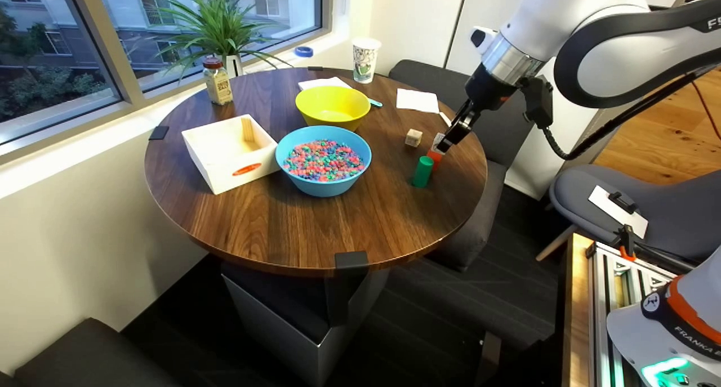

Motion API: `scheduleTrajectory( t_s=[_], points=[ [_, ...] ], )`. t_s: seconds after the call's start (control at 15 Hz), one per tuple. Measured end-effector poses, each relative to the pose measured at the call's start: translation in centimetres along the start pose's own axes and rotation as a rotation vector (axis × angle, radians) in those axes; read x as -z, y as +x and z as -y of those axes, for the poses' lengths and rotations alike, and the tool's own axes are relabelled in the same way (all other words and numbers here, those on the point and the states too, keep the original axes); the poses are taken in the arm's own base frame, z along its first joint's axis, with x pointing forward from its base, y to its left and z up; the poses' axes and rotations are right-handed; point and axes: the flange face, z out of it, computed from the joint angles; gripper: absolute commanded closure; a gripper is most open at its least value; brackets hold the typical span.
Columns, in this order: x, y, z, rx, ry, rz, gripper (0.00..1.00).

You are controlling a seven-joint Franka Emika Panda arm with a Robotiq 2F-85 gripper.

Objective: Lift the dices from the table and put them on the orange plush block

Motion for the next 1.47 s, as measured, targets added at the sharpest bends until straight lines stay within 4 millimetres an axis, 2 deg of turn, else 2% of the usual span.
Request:
scheduleTrajectory(
  t_s=[1.47],
  points=[
    [-1.9,0.2,0.4,-0.013,0.024,-0.017,0.91]
  ],
)
